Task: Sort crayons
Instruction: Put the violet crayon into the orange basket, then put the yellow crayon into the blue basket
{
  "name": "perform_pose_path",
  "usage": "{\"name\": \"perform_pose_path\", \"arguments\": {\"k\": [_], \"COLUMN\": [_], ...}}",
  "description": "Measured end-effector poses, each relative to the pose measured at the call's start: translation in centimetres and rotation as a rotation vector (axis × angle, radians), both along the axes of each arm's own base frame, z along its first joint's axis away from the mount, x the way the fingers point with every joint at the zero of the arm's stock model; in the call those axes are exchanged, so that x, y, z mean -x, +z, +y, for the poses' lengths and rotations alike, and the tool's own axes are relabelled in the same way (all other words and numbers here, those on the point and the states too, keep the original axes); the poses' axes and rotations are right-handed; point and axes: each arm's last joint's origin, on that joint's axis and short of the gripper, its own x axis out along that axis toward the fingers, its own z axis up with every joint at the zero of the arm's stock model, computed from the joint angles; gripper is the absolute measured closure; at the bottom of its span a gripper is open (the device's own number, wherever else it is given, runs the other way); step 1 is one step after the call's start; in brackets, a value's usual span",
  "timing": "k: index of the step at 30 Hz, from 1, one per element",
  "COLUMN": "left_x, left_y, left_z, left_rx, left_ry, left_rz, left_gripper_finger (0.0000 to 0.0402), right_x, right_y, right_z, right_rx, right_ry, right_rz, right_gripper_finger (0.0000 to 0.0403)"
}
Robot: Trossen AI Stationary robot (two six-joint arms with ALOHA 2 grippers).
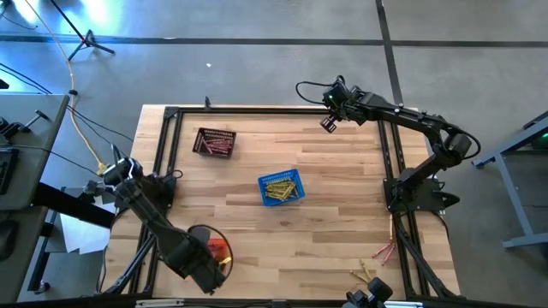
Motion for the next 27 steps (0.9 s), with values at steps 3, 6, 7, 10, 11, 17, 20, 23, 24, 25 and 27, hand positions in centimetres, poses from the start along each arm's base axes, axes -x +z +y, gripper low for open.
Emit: {"name": "perform_pose_path", "arguments": {"k": [3,6,7,10,11,17,20,23,24,25,27], "left_x": [0.4,0.6,0.6,0.6,0.5,0.4,0.0,-0.6,-0.8,-1.2,-2.0], "left_y": [-0.2,-0.3,-0.4,-0.4,-0.4,-0.4,-0.4,-0.4,-0.4,-0.4,-0.4], "left_z": [-0.1,-0.1,-0.1,-0.1,-0.1,0.0,0.3,1.1,1.4,1.8,2.8], "left_rx": [-0.048,-0.079,-0.085,-0.089,-0.087,-0.083,-0.086,-0.13,-0.153,-0.175,-0.22], "left_ry": [0.018,0.055,0.072,0.09,0.091,0.095,0.085,0.053,0.041,0.026,-0.003], "left_rz": [0.012,0.024,0.025,0.018,0.015,0.013,0.006,-0.035,-0.054,-0.074,-0.104], "left_gripper_finger": [0.0391,0.039,0.0388,0.0373,0.0367,0.0329,0.032,0.0319,0.032,0.0321,0.0323], "right_x": [0.0,0.0,0.0,0.0,0.0,0.0,0.0,0.0,0.0,0.0,0.0], "right_y": [0.0,0.0,0.0,0.0,0.0,0.0,0.0,0.0,0.0,0.0,0.0], "right_z": [0.0,0.0,0.0,0.0,0.0,0.0,0.0,0.0,0.0,0.0,0.0], "right_rx": [0.0,0.0,0.0,0.0,0.0,0.0,0.0,0.0,0.0,0.0,0.0], "right_ry": [0.0,0.0,0.0,0.0,0.0,0.0,0.0,0.0,0.0,0.0,0.0], "right_rz": [0.0,0.0,0.0,0.0,0.0,0.0,0.0,0.0,0.0,0.0,0.0], "right_gripper_finger": [0.0387,0.0387,0.0387,0.0387,0.0387,0.0387,0.0387,0.0387,0.0387,0.0387,0.0387]}}
